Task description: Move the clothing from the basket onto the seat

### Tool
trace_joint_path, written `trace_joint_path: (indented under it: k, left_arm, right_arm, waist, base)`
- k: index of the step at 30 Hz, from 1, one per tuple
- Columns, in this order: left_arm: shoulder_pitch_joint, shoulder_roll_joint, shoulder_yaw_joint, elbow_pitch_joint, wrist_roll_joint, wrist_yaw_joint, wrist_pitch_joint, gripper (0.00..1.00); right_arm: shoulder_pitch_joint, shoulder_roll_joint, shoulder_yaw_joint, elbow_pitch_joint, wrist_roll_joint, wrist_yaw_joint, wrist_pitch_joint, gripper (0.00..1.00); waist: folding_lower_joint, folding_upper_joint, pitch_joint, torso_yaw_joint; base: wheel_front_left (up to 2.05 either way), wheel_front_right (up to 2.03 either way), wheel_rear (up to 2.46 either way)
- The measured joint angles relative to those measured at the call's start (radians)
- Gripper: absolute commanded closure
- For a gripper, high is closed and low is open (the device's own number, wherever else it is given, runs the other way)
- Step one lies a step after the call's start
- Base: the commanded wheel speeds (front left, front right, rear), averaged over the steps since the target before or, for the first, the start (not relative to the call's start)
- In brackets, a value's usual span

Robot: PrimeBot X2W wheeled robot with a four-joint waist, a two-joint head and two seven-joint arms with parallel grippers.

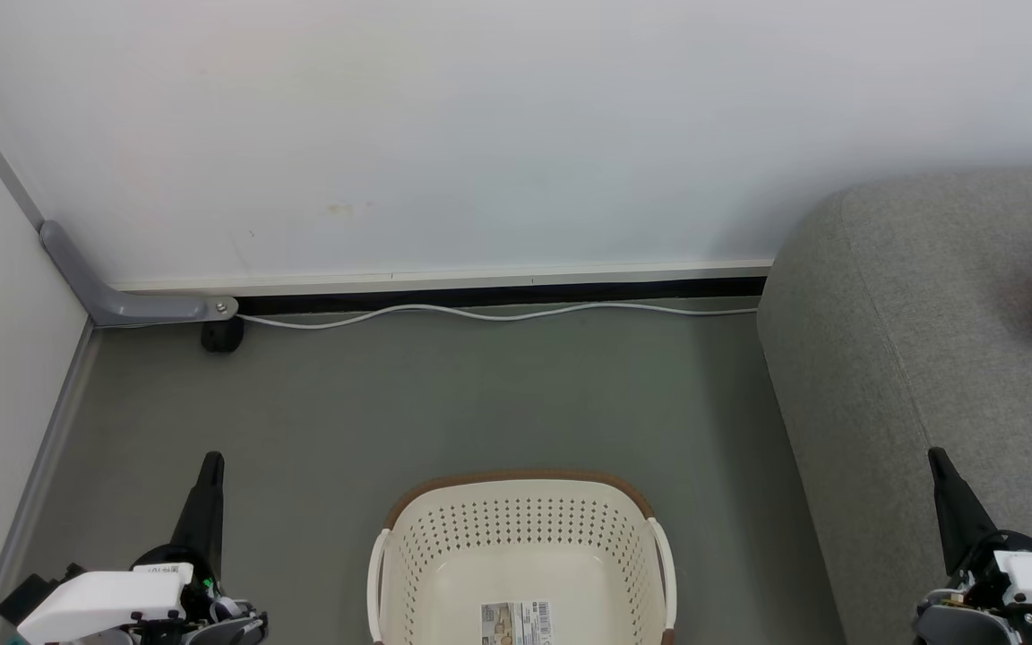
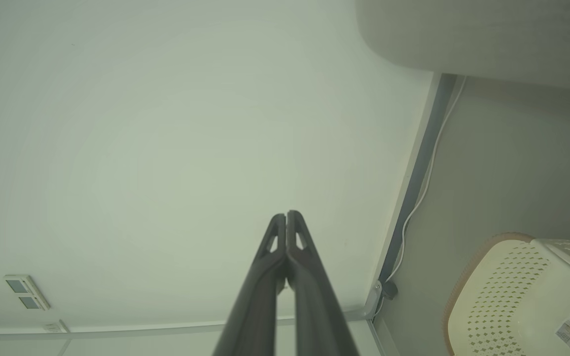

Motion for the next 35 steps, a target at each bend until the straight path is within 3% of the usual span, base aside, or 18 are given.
trace_joint_path:
  k: [35]
  left_arm:
    - [0.0, 0.0, 0.0, 0.0, 0.0, 0.0, 0.0, 1.0]
  right_arm:
    - [0.0, 0.0, -0.001, 0.0, 0.0, 0.0, 0.0, 1.0]
  waist:
    - [0.0, 0.0, 0.0, 0.0]
  base:
    - [0.0, 0.0, 0.0]
